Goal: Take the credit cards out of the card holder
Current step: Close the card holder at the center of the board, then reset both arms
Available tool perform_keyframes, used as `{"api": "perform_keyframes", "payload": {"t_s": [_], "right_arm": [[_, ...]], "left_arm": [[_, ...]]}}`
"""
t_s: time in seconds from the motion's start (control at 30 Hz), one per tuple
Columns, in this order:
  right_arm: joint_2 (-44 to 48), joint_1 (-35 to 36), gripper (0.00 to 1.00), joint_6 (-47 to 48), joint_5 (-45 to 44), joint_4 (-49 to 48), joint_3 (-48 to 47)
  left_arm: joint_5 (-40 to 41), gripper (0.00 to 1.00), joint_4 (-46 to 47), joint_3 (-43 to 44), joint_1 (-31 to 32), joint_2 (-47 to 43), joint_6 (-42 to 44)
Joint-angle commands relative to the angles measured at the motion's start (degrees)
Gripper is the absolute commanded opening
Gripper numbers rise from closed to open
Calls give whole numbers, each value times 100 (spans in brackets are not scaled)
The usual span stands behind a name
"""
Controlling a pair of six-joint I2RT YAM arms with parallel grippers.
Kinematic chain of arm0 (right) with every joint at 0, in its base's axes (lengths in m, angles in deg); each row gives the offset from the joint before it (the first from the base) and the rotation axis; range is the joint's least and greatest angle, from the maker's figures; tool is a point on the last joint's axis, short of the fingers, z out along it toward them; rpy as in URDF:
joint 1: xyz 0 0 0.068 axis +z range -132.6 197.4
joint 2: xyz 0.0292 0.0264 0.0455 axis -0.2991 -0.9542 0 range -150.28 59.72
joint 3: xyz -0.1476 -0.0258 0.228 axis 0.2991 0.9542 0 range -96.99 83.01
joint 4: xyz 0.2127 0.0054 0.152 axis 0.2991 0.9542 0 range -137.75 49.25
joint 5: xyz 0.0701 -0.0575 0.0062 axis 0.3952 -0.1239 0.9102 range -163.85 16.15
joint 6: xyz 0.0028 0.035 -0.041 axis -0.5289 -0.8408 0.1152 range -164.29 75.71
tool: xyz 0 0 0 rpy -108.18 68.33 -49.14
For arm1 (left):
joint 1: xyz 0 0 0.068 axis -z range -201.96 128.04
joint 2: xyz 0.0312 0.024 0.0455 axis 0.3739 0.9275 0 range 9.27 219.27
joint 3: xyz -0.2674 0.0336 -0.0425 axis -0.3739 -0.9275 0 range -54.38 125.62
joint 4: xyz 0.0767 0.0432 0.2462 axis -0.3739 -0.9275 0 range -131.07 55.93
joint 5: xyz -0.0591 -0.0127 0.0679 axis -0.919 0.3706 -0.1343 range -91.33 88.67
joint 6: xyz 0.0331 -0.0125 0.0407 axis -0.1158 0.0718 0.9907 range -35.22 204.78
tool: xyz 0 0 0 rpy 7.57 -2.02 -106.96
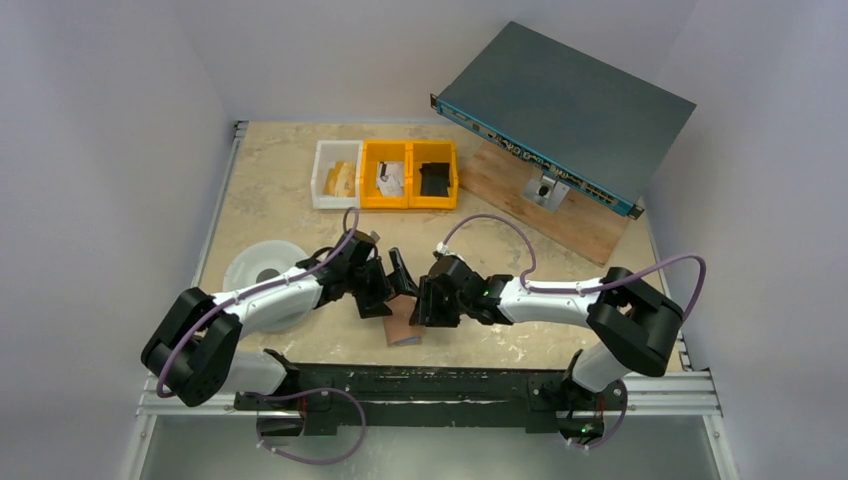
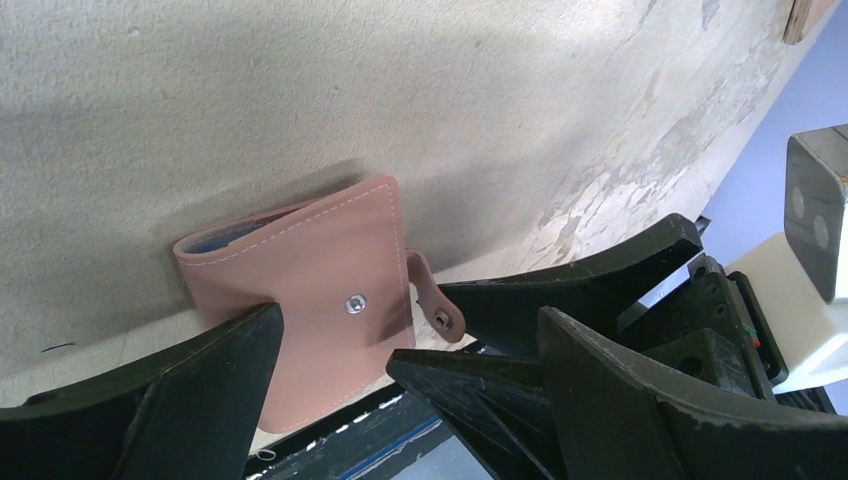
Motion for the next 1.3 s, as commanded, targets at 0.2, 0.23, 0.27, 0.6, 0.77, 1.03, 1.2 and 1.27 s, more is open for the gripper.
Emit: {"api": "perform_keyframes", "payload": {"t_s": [0.2,0.23,0.27,0.6,0.77,1.03,1.2,1.27], "right_arm": [[474,32,47,80,-74,-216,-92],[554,32,48,94,-108,-137,-77],[646,32,49,102,-148,-74,-74],[1881,32,60,440,-747,905,-330],[2417,31,80,517,-972,1193,-565],[2971,32,99,826,-1666,1316,-1025],[3217,22,99,956,-2116,1231,-1196],[3278,23,99,993,-2251,1184,-1247]], "left_arm": [[-258,100,-402,679,117,-239,457],[-235,100,-488,749,115,-285,495],[-216,100,-579,819,117,-325,538],[80,100,-1473,1511,27,-889,1057],[402,100,-2039,1870,-197,-1466,1495],[1625,100,-3375,2703,-322,-2150,2374],[2199,100,-3808,2927,-360,-2491,2667],[2336,100,-3950,2984,-376,-2587,2731]]}}
